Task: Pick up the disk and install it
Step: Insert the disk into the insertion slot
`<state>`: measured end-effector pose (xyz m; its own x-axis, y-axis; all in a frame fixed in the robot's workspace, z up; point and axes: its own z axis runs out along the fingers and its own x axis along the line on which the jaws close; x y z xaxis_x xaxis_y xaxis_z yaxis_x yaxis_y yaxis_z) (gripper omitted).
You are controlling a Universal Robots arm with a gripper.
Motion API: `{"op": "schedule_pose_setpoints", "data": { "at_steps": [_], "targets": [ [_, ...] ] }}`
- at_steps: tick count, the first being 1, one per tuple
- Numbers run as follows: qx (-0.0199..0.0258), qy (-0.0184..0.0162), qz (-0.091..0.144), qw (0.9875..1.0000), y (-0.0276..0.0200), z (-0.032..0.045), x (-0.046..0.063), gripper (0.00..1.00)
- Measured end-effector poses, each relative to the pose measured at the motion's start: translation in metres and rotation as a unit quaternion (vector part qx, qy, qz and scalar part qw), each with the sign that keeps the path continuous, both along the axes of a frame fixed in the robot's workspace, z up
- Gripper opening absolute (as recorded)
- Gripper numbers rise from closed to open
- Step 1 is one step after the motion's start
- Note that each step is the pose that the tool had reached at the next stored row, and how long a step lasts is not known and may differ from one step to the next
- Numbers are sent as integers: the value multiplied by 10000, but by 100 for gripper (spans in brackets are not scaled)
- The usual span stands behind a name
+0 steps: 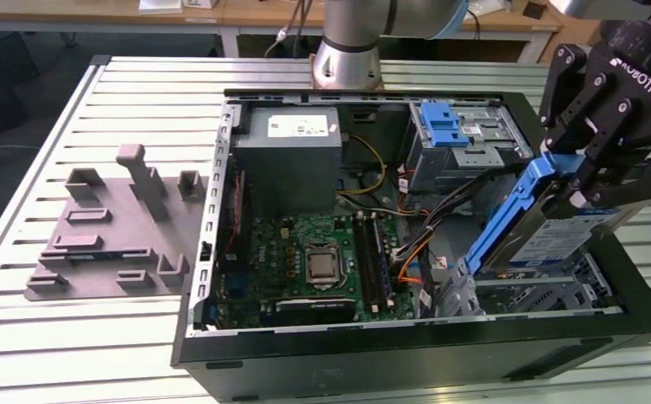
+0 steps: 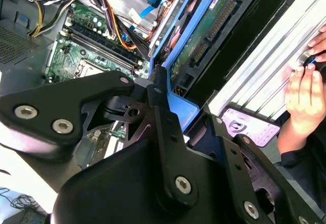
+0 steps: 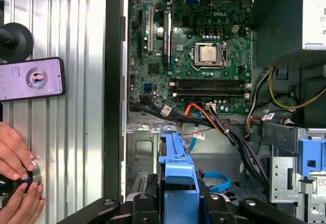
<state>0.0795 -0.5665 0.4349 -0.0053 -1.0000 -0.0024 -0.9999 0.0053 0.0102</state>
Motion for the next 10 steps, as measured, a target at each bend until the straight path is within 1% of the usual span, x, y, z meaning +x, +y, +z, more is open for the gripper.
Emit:
{"op": "schedule_pose_setpoints", "data": {
  "at_steps": [10],
  "targets": [
    [-1,0,0,10000,-9,-93,2,36]
  ]
}}
